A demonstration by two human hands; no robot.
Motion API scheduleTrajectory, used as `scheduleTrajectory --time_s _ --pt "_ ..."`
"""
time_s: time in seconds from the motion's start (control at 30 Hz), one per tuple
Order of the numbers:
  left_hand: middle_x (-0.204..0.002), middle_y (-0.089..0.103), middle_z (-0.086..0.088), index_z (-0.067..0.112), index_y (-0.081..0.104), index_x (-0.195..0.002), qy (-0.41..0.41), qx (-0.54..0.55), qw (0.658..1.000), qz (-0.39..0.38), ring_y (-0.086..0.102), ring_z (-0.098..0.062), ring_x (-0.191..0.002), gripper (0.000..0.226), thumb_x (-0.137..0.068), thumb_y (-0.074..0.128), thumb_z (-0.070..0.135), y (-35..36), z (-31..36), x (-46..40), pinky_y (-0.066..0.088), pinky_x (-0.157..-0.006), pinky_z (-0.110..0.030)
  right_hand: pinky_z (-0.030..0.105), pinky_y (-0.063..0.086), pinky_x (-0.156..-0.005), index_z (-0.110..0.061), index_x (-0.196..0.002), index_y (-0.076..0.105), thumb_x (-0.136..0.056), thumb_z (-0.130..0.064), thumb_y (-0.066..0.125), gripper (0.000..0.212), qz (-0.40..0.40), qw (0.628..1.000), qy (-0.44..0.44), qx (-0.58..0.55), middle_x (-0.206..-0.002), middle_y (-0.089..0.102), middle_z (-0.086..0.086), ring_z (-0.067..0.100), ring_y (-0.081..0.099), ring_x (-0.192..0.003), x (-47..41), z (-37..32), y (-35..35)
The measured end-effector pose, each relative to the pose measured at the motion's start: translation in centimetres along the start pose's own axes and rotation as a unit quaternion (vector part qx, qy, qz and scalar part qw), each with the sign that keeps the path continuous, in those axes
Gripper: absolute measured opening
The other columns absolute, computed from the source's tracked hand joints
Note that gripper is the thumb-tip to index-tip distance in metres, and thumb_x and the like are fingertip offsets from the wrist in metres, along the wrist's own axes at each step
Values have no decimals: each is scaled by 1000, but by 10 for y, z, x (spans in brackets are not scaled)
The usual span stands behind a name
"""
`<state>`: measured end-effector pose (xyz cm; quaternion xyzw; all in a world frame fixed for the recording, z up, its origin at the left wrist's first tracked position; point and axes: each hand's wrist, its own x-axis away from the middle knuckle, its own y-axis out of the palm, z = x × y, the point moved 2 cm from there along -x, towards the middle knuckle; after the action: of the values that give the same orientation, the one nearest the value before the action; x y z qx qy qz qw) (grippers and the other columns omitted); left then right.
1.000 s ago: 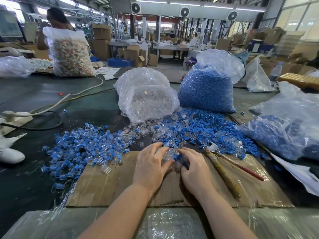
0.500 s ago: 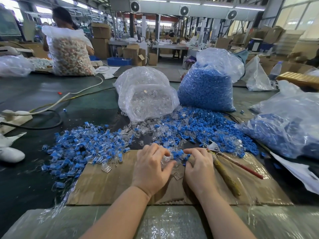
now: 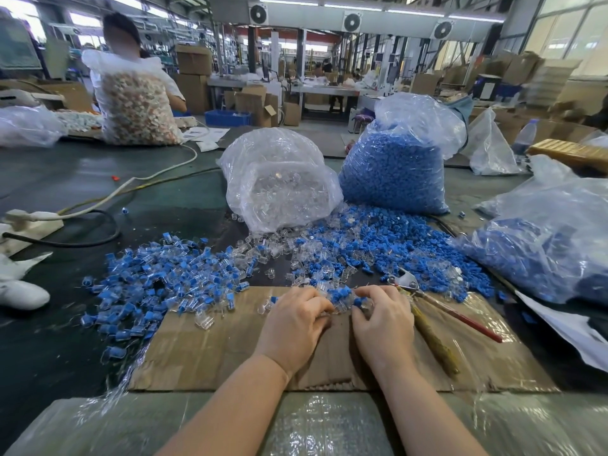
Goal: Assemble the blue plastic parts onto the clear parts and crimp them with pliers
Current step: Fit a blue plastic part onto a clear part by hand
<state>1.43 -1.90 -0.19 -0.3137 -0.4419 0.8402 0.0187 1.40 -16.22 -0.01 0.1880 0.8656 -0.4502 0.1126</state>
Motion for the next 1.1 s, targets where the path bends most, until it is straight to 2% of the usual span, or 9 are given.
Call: scheduleTrajectory --time_s 0.17,0.33,0.47,0.53,0.7,0.8,0.9,1.0,1.1 --pt "-96 61 8 20 63 -99 -31 1 999 14 48 -4 -89 11 -91 56 22 -1 0 0 37 -85 -15 32 29 -92 -31 -110 60 -90 -33 55 21 -25 997 17 67 -114 56 -11 14 42 -111 1 1 4" --pt "-94 61 7 19 61 -97 -51 5 998 31 49 -5 -86 9 -91 55 19 -2 -1 0 35 -80 -12 31 25 -86 -33 -108 57 -94 -36 47 17 -13 993 2 116 -111 57 -13 12 43 -108 0 0 8" --pt "-86 63 2 13 66 -87 -22 -10 999 42 49 -9 -79 3 -84 66 12 -6 5 -1 40 -76 -18 30 16 -78 -33 -98 58 -93 -26 50 12 0 994 -6 112 -102 60 -15 13 43 -101 -1 1 10" --pt "-80 66 1 12 68 -82 -3 -5 999 52 56 -15 -76 7 -78 71 8 -8 7 1 46 -72 -23 29 9 -72 -33 -91 59 -89 -15 54 19 15 993 -8 119 -96 62 -15 12 42 -96 -1 1 11" --pt "-97 69 -3 12 68 -105 20 12 1000 20 62 -20 -90 20 -86 62 11 -6 8 4 52 -80 -35 32 12 -77 -30 -83 63 -79 -5 62 25 53 992 -17 113 -86 65 -11 16 45 -92 0 1 13" --pt "-99 65 2 17 66 -111 7 3 1000 -5 59 -15 -85 23 -93 53 14 -3 7 2 50 -76 -31 36 14 -83 -33 -92 64 -83 -7 57 28 36 990 -18 132 -93 65 -13 14 43 -97 -1 2 15" --pt "-105 65 6 19 64 -112 -48 -1 999 23 61 -10 -86 22 -94 51 17 -3 1 1 50 -78 -25 36 14 -87 -34 -99 64 -89 -11 52 28 23 991 -13 132 -98 65 -14 13 42 -101 -2 3 15" --pt "-100 66 7 21 64 -106 -88 -3 995 41 58 -7 -83 17 -93 52 18 -2 -3 1 48 -75 -19 36 14 -86 -33 -92 62 -88 -12 54 23 27 992 -13 125 -93 65 -13 13 42 -99 0 3 15" --pt "-97 62 9 22 60 -102 -88 -7 995 35 52 -2 -84 13 -93 52 20 0 -5 2 44 -76 -13 34 13 -84 -35 -84 56 -88 -13 56 22 35 993 -10 116 -88 61 -15 12 40 -97 0 2 14"
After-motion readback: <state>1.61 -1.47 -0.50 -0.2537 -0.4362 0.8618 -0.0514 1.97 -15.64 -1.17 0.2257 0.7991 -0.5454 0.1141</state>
